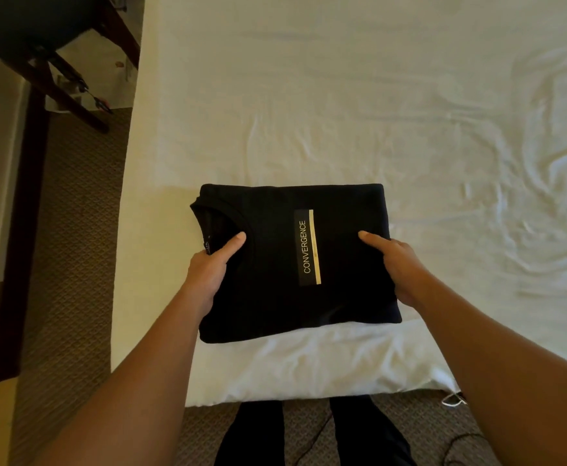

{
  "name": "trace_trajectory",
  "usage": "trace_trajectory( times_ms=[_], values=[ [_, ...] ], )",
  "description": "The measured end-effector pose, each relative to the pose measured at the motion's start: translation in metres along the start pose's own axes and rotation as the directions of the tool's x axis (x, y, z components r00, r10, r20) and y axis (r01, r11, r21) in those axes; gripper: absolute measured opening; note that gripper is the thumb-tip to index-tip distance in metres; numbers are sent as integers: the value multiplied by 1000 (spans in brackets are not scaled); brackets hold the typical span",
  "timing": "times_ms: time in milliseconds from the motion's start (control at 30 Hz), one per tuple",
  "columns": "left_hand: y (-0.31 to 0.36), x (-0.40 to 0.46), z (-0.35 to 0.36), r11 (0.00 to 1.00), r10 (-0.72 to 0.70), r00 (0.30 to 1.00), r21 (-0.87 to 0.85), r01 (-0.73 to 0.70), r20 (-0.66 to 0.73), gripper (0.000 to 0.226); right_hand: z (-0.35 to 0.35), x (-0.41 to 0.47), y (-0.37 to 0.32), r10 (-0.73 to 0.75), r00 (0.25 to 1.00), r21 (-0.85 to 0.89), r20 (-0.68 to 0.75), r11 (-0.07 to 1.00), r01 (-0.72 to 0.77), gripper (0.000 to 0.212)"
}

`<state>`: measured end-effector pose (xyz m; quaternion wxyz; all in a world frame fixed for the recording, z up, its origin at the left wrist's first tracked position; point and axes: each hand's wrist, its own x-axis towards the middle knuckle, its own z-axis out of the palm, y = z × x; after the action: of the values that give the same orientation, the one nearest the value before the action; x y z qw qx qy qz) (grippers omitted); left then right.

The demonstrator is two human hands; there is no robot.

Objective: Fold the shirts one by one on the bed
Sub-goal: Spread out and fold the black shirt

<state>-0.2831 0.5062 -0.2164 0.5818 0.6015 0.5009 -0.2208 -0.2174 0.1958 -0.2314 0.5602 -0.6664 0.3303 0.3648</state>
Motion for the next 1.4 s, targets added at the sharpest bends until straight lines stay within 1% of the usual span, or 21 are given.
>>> trace_trajectory(
  times_ms=[67,133,200,300,400,600,733,833,900,967,1033,1100,1233,1400],
  values=[
    [0,-1,-5,998,20,998,56,-23,59,65,1,-4,-2,-35,999,-39,6,999,35,52],
    [1,-5,-10,994,58,995,93,-66,84,47,4,-15,-5,-86,996,-70,-11,994,85,50],
    [3,-10,-11,988,107,989,98,-118,104,40,6,-27,-8,-136,991,-102,-20,986,133,49],
    [8,-28,-13,977,193,977,73,-200,92,38,10,-50,-16,-220,975,-174,-39,962,210,52],
    [14,-54,-27,971,235,969,18,-236,74,37,13,-79,-30,-269,961,-204,-68,946,251,52],
    [55,-138,-92,949,315,943,-46,-312,105,41,33,-168,-79,-355,932,-273,-68,906,325,50],
    [75,-192,-135,939,336,937,-111,-326,90,36,59,-218,-110,-386,922,-331,-34,875,354,54],
    [86,-226,-166,927,350,936,-150,-343,27,40,77,-248,-139,-403,914,-351,39,851,391,53],
    [93,-247,-185,908,371,928,-193,-372,-43,42,90,-265,-159,-430,897,-347,102,830,437,52],
    [95,-263,-196,893,382,919,-216,-395,-103,41,100,-275,-176,-447,883,-349,143,812,467,53],
    [92,-284,-207,862,384,903,-276,-426,-194,39,113,-288,-193,-467,859,-366,212,777,513,55],
    [88,-301,-213,831,379,893,-335,-444,-244,36,122,-297,-204,-490,837,-360,242,756,547,57],
    [69,-340,-217,770,314,877,-443,-459,-364,18,138,-322,-218,-522,783,-386,337,682,621,57],
    [37,-385,-227,683,275,832,-511,-522,-482,28,162,-353,-229,-536,684,-388,495,568,726,55]
  ],
)
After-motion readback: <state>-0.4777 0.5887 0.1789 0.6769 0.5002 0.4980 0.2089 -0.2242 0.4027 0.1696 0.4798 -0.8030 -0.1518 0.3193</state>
